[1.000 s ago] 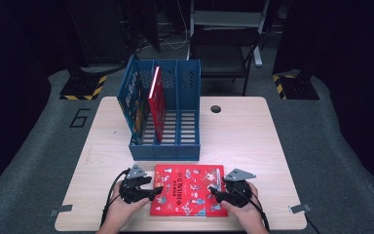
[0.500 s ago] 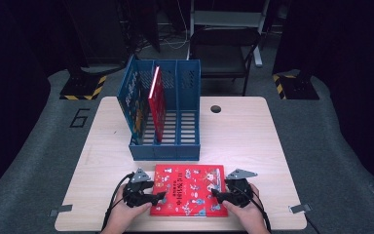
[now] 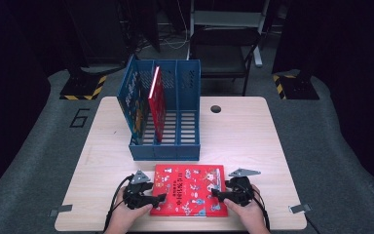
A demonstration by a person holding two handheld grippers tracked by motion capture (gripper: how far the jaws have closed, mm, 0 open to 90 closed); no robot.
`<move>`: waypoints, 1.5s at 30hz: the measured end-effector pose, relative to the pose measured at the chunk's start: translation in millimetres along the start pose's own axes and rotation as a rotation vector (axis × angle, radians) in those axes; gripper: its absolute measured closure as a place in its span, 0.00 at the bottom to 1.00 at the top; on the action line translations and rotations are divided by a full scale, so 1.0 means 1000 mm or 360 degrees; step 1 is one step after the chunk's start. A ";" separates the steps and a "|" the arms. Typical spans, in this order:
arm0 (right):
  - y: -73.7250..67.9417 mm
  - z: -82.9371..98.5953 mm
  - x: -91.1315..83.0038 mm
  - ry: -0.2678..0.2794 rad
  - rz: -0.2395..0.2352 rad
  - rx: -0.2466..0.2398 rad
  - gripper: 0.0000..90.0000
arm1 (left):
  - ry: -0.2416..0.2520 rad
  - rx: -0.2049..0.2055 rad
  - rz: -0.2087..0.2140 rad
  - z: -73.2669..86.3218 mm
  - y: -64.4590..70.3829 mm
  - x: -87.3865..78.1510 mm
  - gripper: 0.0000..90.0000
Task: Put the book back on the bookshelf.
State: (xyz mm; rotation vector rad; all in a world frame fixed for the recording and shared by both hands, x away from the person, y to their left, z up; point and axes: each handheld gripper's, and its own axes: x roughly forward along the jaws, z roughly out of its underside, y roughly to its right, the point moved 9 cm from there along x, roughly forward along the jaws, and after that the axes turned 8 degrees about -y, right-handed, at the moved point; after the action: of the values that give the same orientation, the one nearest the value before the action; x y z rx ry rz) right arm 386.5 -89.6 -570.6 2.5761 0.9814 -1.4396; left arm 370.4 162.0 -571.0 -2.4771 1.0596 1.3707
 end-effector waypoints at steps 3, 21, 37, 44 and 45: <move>0.000 0.000 0.001 -0.0004 -0.0010 -0.0002 0.33 | 0.0003 -0.0058 0.0059 0.001 0.002 0.001 0.31; -0.003 -0.001 -0.002 -0.0002 0.0006 0.0030 0.35 | -0.0012 -0.0077 0.0044 0.000 0.002 0.001 0.33; -0.005 -0.007 -0.003 0.0048 -0.0003 0.0000 0.35 | -0.0016 -0.0091 0.0032 -0.001 -0.003 -0.002 0.35; -0.009 -0.011 -0.001 0.0054 -0.0012 -0.0026 0.35 | -0.0009 -0.0114 0.0016 0.001 -0.008 -0.004 0.35; -0.010 -0.011 0.000 0.0053 -0.0014 -0.0015 0.35 | -0.0008 -0.0121 0.0022 0.001 -0.008 -0.005 0.35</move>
State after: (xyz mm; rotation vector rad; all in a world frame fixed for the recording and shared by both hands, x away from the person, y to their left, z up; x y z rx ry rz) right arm 389.6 -78.1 -561.5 2.6004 1.0021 -1.3951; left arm 373.2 171.2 -569.8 -2.5224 1.0443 1.4461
